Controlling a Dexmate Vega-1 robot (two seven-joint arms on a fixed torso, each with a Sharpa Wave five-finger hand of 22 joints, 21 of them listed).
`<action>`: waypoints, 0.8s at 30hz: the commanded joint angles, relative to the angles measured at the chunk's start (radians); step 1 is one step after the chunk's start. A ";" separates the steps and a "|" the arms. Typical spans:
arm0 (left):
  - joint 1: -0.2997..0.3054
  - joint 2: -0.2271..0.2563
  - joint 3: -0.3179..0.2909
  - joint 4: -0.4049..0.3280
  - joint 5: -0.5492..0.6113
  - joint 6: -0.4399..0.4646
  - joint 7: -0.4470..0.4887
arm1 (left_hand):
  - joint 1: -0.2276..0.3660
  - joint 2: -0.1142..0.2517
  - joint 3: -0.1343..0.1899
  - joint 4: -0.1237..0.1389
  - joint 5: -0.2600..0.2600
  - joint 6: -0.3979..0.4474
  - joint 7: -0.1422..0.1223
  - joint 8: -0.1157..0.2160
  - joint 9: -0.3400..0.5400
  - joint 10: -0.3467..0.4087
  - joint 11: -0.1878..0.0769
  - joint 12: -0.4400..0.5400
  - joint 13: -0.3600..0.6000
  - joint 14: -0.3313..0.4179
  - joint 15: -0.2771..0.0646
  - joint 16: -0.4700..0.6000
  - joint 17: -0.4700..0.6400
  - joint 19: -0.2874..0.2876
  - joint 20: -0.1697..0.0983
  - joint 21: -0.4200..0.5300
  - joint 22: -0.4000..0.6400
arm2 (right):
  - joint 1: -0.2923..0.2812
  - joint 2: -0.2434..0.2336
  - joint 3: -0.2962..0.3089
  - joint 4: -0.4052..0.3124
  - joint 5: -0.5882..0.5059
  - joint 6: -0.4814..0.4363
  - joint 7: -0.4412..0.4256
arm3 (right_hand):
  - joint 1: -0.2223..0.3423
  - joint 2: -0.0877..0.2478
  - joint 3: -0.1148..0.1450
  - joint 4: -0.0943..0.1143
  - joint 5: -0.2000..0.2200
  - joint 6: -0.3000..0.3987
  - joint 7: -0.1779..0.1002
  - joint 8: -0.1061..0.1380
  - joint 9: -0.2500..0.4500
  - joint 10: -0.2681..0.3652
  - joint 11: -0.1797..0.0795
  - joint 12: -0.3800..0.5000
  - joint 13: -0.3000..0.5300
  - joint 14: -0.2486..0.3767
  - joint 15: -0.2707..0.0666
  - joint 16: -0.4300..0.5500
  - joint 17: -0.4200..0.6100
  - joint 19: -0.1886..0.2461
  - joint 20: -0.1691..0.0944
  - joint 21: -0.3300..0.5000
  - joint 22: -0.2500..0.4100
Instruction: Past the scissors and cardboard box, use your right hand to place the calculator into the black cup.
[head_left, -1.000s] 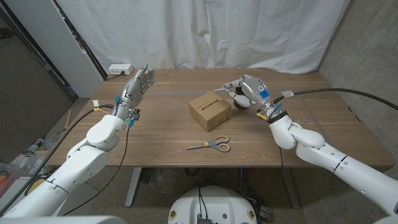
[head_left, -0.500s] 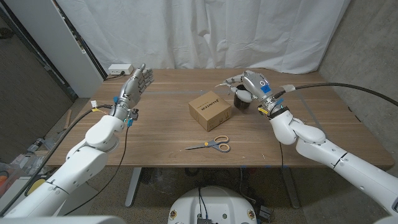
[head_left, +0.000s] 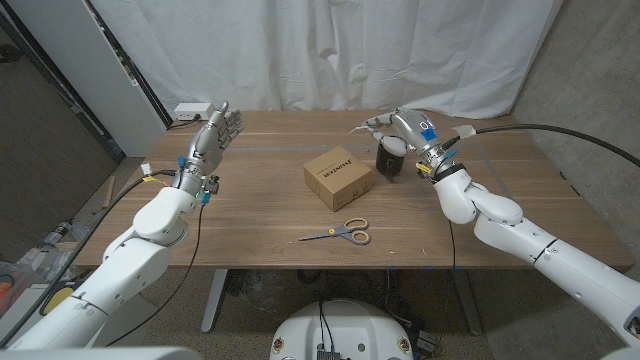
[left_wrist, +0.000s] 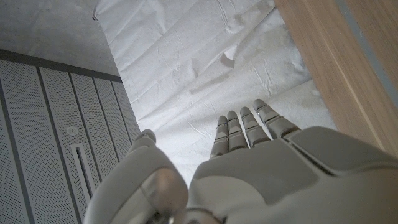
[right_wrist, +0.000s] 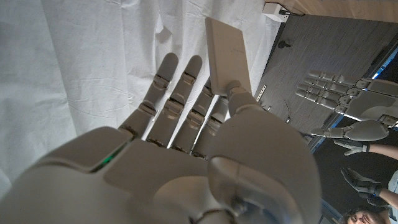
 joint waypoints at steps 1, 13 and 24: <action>0.003 -0.018 -0.004 0.024 -0.004 -0.016 -0.004 | 0.012 0.003 -0.002 -0.001 -0.003 0.007 0.000 0.000 0.001 0.002 -0.001 0.000 0.003 0.005 0.000 0.001 0.005 0.001 0.000 0.000 0.005 | 0.009 0.002 0.017 -0.006 0.048 -0.048 0.069 | -0.002 0.008 0.008 -0.001 0.002 0.057 -0.034 0.009 0.111 0.002 -0.003 0.002 0.002 0.014 -0.076 0.006 0.003 0.016 -0.144 -0.005 0.000; -0.028 -0.011 0.011 0.044 -0.007 -0.010 -0.027 | 0.013 0.004 -0.004 -0.001 -0.003 0.008 0.001 0.000 0.001 0.003 -0.003 0.000 0.003 0.005 0.001 0.001 0.005 0.001 0.000 0.000 0.005 | 0.007 -0.006 0.020 -0.004 0.059 -0.082 0.087 | -0.001 0.009 0.014 -0.003 0.001 0.059 -0.033 0.008 0.114 0.006 -0.004 0.003 0.003 0.029 -0.078 0.010 0.008 0.027 -0.144 -0.007 0.000; -0.059 -0.007 0.032 0.060 -0.010 -0.007 -0.043 | 0.014 0.005 -0.006 -0.001 -0.003 0.008 0.002 0.000 0.001 0.001 0.001 -0.001 0.003 0.005 -0.001 0.001 0.005 0.000 0.000 0.000 0.005 | -0.020 -0.022 0.049 -0.033 0.087 -0.143 0.102 | -0.001 0.008 0.016 -0.004 0.000 0.057 -0.033 0.005 0.115 0.006 -0.003 0.003 0.003 0.036 -0.079 0.011 0.012 0.032 -0.144 -0.009 0.000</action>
